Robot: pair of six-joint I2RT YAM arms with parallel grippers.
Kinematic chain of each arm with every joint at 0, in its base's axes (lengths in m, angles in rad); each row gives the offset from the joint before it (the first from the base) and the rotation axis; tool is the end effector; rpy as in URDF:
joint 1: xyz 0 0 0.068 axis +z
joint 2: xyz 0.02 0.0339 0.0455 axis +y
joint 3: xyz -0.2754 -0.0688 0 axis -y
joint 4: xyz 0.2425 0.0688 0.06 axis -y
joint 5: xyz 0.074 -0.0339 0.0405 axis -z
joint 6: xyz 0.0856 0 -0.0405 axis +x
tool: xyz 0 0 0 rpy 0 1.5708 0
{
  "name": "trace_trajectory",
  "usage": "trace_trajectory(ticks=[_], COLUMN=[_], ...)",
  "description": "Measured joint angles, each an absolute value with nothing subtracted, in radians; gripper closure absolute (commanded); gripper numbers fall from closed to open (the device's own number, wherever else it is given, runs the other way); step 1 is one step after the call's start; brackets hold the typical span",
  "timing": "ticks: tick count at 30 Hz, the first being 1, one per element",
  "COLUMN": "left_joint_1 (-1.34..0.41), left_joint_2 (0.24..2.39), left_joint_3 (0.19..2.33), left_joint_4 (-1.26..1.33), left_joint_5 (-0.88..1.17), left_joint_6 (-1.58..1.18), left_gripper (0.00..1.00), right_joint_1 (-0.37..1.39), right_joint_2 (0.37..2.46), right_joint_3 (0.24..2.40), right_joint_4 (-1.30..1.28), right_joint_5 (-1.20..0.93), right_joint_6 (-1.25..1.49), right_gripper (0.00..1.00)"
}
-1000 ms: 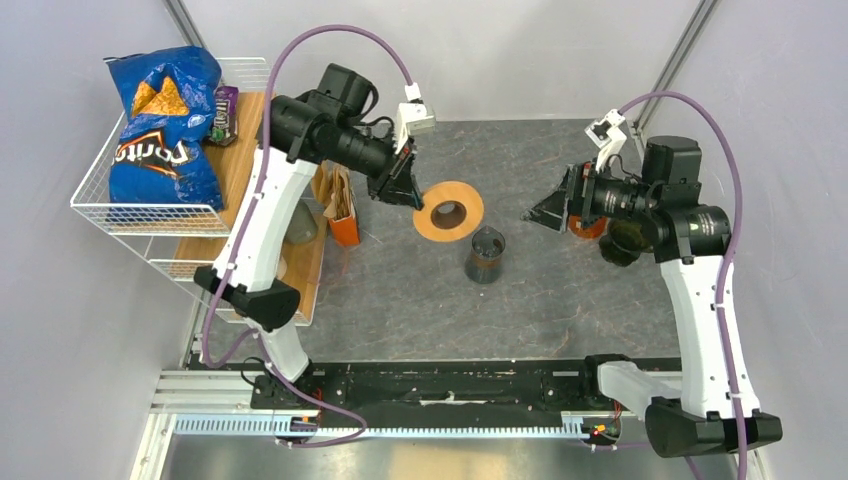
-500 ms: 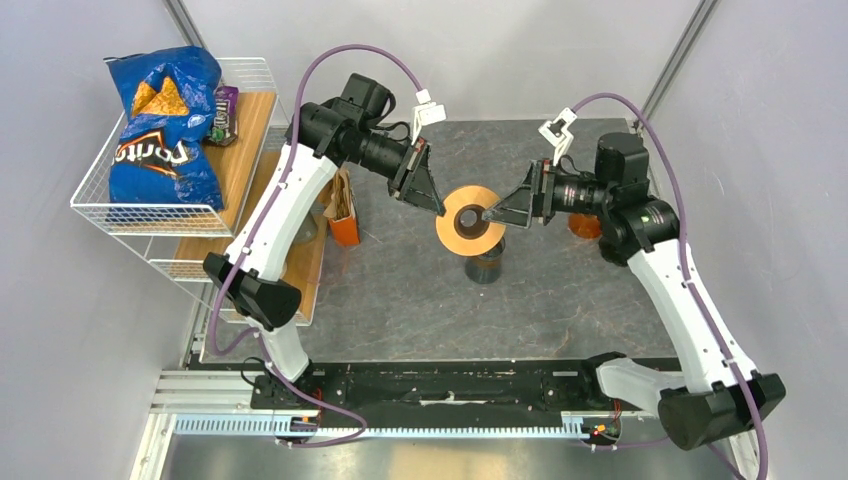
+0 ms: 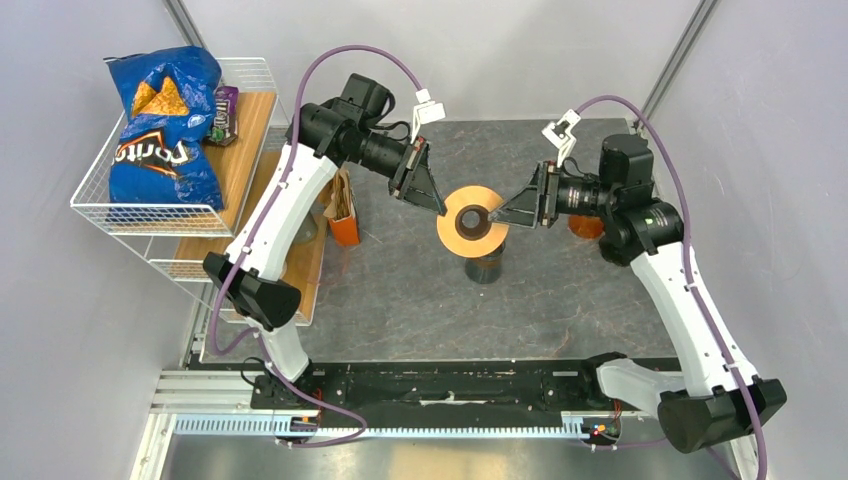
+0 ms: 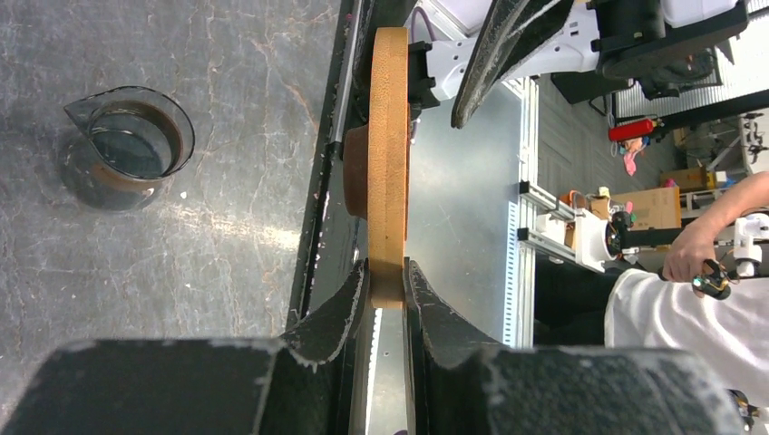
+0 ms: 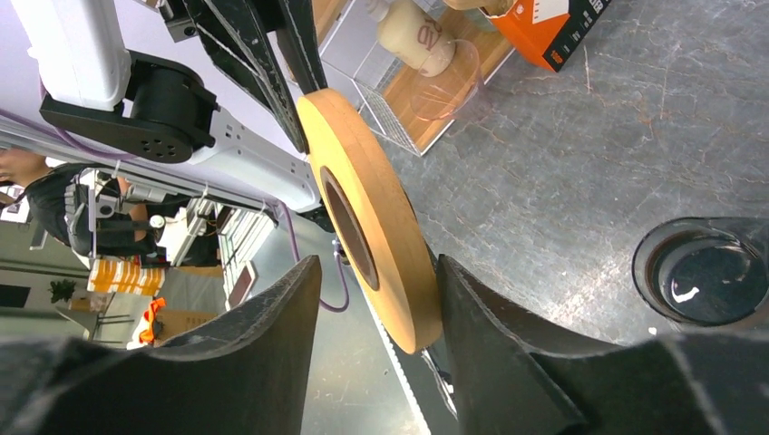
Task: Place the coffee filter in the dripper
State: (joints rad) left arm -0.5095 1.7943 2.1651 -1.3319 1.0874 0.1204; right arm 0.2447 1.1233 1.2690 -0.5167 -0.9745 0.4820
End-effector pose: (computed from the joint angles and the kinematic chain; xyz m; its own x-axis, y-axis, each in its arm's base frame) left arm 0.2690 -0.2371 0.4326 -0.6301 0.4160 -0.6557 0.7504 0.1093 -0.6519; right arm 0.2213 0.1283 0.4121 -0.7216 0.0881 -0.6867 -0.6204 0.3580 0.6978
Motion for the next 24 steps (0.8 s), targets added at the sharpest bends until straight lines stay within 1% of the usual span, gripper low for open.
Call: trace_trajectory(ticks=[2, 4, 5, 8, 10, 11, 12, 13, 14, 15, 17, 18, 19, 24], left_joint_1=[-0.507, -0.505, -0.505, -0.505, -0.504, -0.501, -0.497, -0.493, -0.492, -0.492, -0.496, -0.497, -0.495, -0.425], left_joint_2=[1.794, 1.794, 1.794, 1.794, 1.794, 1.794, 1.794, 1.794, 1.794, 1.794, 1.794, 1.792, 1.788, 1.731], left_joint_3=[2.165, 2.165, 2.165, 2.165, 2.165, 2.165, 2.163, 2.160, 2.159, 2.159, 2.157, 2.155, 2.146, 2.091], left_joint_4=[-1.332, -1.332, -1.332, -1.331, -1.332, -1.333, -1.332, -1.332, -1.332, -1.329, -1.312, -1.304, -1.286, -1.186], left_joint_5=[1.099, 1.106, 1.110, 1.118, 1.127, 1.128, 1.129, 1.131, 1.133, 1.134, 1.119, 1.111, 1.096, 1.008], left_joint_6=[0.120, 0.120, 0.120, 0.120, 0.120, 0.119, 0.117, 0.109, 0.101, 0.095, 0.081, 0.073, 0.059, -0.012], left_gripper=[0.98, 0.98, 0.98, 0.98, 0.98, 0.98, 0.87, 0.66, 0.48, 0.35, 0.15, 0.11, 0.09, 0.07], right_joint_1=[0.231, 0.214, 0.205, 0.191, 0.186, 0.185, 0.186, 0.186, 0.186, 0.185, 0.184, 0.180, 0.169, 0.044], right_joint_2=[1.114, 1.108, 1.106, 1.106, 1.107, 1.107, 1.106, 1.105, 1.103, 1.103, 1.102, 1.102, 1.100, 1.094], right_joint_3=[1.273, 1.276, 1.276, 1.276, 1.276, 1.276, 1.276, 1.276, 1.276, 1.276, 1.276, 1.275, 1.269, 1.180], right_joint_4=[-0.539, -0.554, -0.560, -0.566, -0.561, -0.551, -0.537, -0.524, -0.516, -0.513, -0.508, -0.508, -0.505, -0.491], right_joint_5=[-0.983, -0.995, -1.000, -1.012, -1.029, -1.043, -1.055, -1.062, -1.064, -1.065, -1.064, -1.068, -1.071, -1.126], right_joint_6=[0.478, 0.470, 0.468, 0.466, 0.485, 0.496, 0.509, 0.521, 0.535, 0.547, 0.590, 0.606, 0.621, 0.675], right_gripper=[0.48, 0.54, 0.60, 0.80, 0.96, 1.00, 1.00, 1.00, 1.00, 1.00, 1.00, 1.00, 1.00, 1.00])
